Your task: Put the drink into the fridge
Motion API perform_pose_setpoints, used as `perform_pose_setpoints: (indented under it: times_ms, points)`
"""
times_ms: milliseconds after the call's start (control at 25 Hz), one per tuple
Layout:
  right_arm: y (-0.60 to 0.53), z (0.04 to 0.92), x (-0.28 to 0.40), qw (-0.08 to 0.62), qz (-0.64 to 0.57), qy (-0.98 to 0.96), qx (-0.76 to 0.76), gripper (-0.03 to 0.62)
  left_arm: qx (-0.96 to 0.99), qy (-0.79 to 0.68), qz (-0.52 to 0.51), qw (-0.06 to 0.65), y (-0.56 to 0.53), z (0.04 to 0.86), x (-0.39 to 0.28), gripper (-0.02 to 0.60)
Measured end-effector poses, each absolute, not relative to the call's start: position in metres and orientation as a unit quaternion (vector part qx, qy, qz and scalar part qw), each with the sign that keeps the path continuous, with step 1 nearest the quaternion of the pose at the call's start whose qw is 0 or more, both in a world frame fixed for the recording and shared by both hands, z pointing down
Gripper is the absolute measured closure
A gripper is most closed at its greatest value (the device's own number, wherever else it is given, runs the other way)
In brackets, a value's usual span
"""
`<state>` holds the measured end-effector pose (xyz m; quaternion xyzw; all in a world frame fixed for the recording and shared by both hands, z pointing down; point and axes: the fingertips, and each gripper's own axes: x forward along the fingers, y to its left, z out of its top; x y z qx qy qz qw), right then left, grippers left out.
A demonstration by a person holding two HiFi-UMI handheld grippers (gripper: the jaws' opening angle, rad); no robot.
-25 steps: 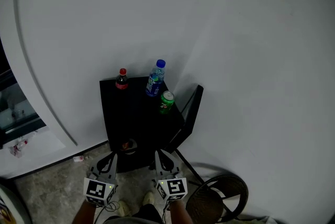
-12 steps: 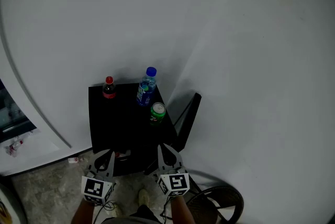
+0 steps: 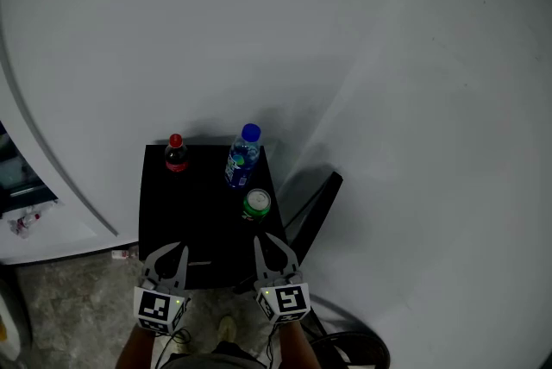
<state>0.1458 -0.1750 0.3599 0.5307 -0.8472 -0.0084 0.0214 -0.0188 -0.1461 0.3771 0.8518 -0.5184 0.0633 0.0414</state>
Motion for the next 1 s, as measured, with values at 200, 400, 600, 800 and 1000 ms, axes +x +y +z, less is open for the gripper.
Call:
perform_pose_setpoints:
  times_ms: [200,400,600,800,1000]
  points:
    - [-0.191,0.354,0.148,0.023,0.010,-0.862,0.506,0.453,0.841,-0.536,0.060,0.041,-0.157,0.374,-0.010,0.578]
    - [-0.210,0.358,0.151,0.039,0.024,-0.869,0.492,0.380,0.834,-0.546,0.063,0.041,-0.161,0.372,-0.004,0.578]
    - [-0.222,0.358,0.149,0.050,0.031,-0.878,0.476,0.319,0.824,-0.562,0.064,0.039,-0.166,0.371,-0.003,0.578]
    - [-0.236,0.363,0.147,0.068,0.044,-0.882,0.464,0.295,0.817,-0.572,0.063,0.039,-0.170,0.370,-0.002,0.578]
    - [-0.245,0.369,0.141,0.089,0.048,-0.884,0.456,0.287,0.810,-0.582,0.063,0.038,-0.172,0.367,-0.006,0.578]
